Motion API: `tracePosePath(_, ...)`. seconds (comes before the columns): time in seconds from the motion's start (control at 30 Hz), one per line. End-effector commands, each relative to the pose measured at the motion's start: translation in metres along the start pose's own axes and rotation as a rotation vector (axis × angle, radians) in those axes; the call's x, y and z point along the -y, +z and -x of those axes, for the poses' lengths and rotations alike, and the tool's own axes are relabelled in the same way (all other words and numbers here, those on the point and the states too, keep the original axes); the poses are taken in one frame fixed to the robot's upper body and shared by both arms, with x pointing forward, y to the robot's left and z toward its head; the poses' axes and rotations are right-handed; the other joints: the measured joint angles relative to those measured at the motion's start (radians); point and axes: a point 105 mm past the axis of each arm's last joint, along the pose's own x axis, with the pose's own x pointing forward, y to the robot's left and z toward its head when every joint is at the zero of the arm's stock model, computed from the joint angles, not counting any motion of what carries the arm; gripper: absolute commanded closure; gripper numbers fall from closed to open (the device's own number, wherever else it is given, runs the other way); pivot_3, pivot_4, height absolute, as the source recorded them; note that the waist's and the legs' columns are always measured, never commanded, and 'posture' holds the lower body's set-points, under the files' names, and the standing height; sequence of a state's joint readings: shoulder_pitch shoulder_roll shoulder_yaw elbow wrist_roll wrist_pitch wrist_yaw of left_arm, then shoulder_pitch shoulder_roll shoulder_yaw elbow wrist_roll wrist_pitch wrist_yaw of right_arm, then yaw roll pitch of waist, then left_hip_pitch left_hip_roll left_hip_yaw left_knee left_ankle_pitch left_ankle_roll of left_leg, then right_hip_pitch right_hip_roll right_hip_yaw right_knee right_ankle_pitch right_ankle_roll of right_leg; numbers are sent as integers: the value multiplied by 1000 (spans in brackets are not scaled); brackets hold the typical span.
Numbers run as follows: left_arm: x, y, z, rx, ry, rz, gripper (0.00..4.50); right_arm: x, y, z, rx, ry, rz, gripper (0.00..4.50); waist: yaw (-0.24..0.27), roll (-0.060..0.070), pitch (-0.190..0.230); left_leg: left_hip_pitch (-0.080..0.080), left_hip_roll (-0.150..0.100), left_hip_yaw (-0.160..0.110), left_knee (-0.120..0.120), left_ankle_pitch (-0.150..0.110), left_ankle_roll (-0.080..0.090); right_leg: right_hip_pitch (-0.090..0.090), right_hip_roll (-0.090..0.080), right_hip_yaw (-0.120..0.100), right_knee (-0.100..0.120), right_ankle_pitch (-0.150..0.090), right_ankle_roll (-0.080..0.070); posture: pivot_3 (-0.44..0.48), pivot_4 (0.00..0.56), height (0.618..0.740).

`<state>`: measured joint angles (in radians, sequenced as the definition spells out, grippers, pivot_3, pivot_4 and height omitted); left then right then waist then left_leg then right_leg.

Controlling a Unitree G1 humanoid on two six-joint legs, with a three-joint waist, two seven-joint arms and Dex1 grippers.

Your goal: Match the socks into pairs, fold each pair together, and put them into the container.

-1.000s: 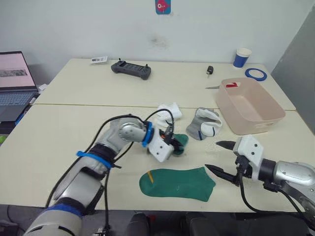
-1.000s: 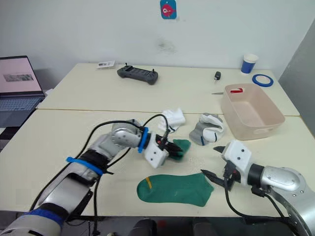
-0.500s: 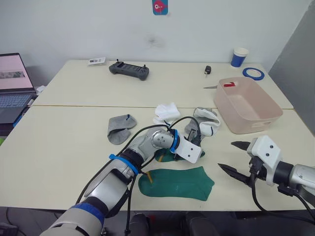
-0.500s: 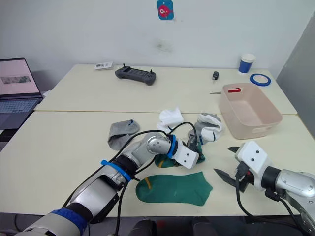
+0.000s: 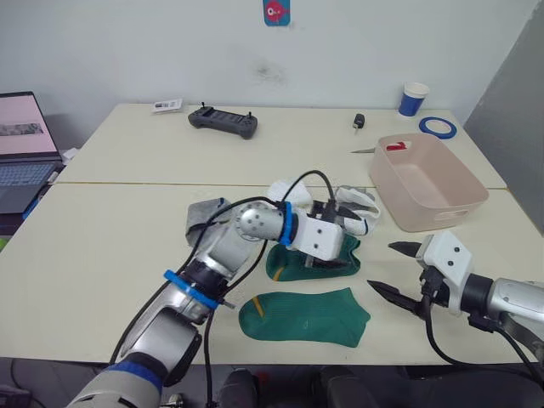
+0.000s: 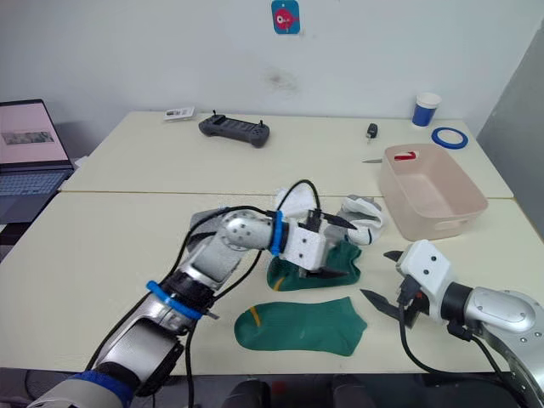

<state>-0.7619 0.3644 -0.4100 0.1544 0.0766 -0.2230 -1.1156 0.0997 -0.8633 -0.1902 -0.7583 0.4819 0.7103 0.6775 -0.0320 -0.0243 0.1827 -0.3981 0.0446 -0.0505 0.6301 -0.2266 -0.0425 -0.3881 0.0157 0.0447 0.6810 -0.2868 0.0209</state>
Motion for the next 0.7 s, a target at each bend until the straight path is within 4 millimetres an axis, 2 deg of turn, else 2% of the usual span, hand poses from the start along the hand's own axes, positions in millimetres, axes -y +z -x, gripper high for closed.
tracePosePath(0.03,-6,4,39,39,72,2,25,2,5,2,20,-9,35,0,-1,0,0,0,0,0,0,0,0,0,0,0,0,0,0,0,150,740)
tracePosePath(0.13,13,-24,73,-58,41,-26,25,4,2,3,13,-16,41,0,-2,1,0,1,1,0,0,0,0,0,0,0,0,0,0,0,150,740)
tracePosePath(0.27,33,-51,95,-149,0,-24,25,4,3,2,14,-14,46,0,8,1,0,1,1,0,0,0,0,1,0,0,0,0,0,0,150,740)
tracePosePath(0.4,57,-66,98,-186,-103,-95,25,3,4,1,18,-9,50,0,15,1,0,-1,-1,1,1,0,0,1,-2,0,-1,0,0,0,150,740)
tracePosePath(0.47,63,-72,95,-194,-131,-134,25,3,6,1,20,-8,52,0,15,1,0,0,-1,1,1,0,0,1,-2,0,-1,0,0,0,150,740)
tracePosePath(0.7,70,-86,82,-208,-198,-216,25,3,9,2,21,-11,53,0,16,1,-1,1,0,0,1,0,0,1,-1,-1,0,0,0,0,150,740)
